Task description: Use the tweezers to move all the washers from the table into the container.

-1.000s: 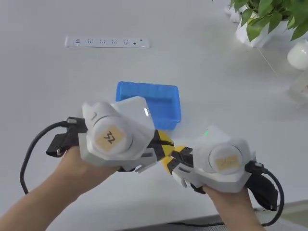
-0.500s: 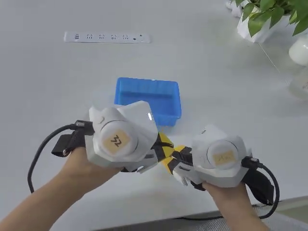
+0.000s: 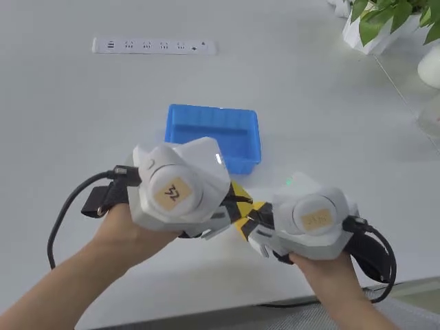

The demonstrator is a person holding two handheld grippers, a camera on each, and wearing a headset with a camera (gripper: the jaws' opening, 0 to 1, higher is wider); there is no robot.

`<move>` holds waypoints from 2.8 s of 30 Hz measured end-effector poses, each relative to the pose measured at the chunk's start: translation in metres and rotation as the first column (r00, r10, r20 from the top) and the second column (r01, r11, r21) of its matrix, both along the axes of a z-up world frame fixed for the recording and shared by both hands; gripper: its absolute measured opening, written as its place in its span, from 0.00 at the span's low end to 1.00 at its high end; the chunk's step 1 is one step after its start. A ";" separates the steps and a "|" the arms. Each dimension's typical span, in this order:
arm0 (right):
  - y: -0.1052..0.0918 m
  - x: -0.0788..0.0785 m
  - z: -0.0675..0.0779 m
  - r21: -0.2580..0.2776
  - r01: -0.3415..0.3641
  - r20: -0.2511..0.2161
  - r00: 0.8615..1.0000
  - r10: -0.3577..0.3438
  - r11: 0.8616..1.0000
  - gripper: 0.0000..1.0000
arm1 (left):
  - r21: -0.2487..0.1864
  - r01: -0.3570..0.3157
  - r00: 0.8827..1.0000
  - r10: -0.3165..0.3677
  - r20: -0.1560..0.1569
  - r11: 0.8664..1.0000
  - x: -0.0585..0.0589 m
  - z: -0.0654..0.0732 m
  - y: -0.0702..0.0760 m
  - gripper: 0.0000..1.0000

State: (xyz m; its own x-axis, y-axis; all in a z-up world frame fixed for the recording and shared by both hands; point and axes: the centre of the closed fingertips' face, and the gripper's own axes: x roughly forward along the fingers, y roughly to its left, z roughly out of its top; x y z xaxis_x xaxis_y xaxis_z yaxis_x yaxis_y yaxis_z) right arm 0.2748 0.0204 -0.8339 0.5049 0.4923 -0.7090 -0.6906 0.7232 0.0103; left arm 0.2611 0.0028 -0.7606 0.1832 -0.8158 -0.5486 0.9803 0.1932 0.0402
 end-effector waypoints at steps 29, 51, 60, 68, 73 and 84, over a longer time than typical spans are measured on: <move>0.000 0.009 0.027 -0.056 -0.049 0.055 0.997 0.052 0.997 0.04 | 0.039 0.090 0.993 -0.092 0.076 0.995 0.001 0.026 -0.005 0.00; 0.010 0.080 0.080 -0.050 -0.060 0.211 0.975 0.070 0.997 0.04 | 0.013 0.037 0.972 -0.039 0.234 0.999 0.063 0.076 0.003 0.00; 0.010 0.102 0.062 -0.051 -0.050 0.190 0.980 0.059 0.997 0.04 | 0.030 0.010 0.972 -0.016 0.235 1.000 0.085 0.061 0.002 0.00; 0.007 0.113 0.039 -0.053 -0.026 0.139 0.990 0.033 0.998 0.04 | 0.036 -0.018 0.982 0.011 0.189 0.999 0.101 0.038 0.001 0.00; 0.009 0.115 0.030 -0.054 -0.023 0.117 0.993 0.029 0.998 0.04 | 0.039 -0.035 0.985 0.028 0.170 0.999 0.105 0.028 0.002 0.00; 0.010 0.121 0.020 -0.035 0.008 0.075 0.997 -0.005 0.999 0.04 | 0.029 -0.074 0.989 0.070 0.131 0.997 0.117 0.017 0.004 0.00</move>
State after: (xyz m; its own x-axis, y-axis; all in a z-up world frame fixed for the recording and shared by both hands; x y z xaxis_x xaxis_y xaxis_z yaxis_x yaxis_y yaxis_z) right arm 0.3955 0.0300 -0.8142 0.5602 0.4644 -0.6859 -0.6839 0.7265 -0.0667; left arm 0.3784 0.0068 -0.7438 0.3124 -0.7790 -0.5436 0.9499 0.2596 0.1739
